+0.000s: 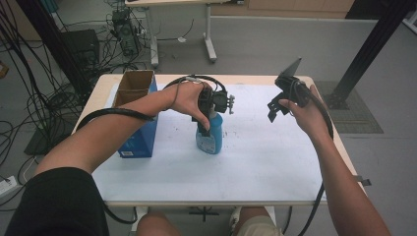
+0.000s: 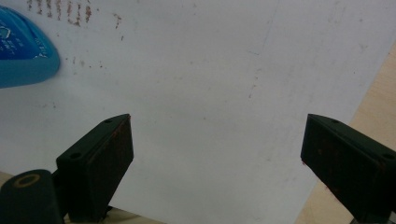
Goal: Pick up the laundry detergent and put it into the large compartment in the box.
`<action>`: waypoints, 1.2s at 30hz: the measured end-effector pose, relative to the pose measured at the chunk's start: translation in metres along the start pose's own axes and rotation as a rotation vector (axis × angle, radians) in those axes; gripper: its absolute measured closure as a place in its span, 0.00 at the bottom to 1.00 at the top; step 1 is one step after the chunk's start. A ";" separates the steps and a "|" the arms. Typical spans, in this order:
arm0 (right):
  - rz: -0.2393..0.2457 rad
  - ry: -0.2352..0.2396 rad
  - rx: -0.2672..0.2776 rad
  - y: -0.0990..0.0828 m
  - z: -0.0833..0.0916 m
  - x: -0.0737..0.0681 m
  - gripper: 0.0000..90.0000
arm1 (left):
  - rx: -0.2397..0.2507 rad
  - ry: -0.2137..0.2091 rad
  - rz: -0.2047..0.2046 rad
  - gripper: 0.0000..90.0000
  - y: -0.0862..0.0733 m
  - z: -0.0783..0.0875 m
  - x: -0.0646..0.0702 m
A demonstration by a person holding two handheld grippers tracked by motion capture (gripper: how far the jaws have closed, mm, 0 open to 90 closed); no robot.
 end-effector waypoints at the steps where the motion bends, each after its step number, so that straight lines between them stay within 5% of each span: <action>1: -0.001 0.000 0.000 0.000 0.000 0.000 0.10 | -0.003 -0.001 0.000 0.07 0.000 0.001 0.000; 36: 0.003 -0.003 0.000 0.000 0.002 -0.002 0.10 | 0.002 0.000 -0.001 0.07 -0.001 0.001 0.001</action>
Point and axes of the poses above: each handheld gripper's, and its own axes: z roughly backward along the jaws, y roughly out of its top, x roughly to its right, the point moved 1 cm from there along -z, roughly forward along the jaws, and after that the axes turned 10 degrees about z, right-handed, at the moved point
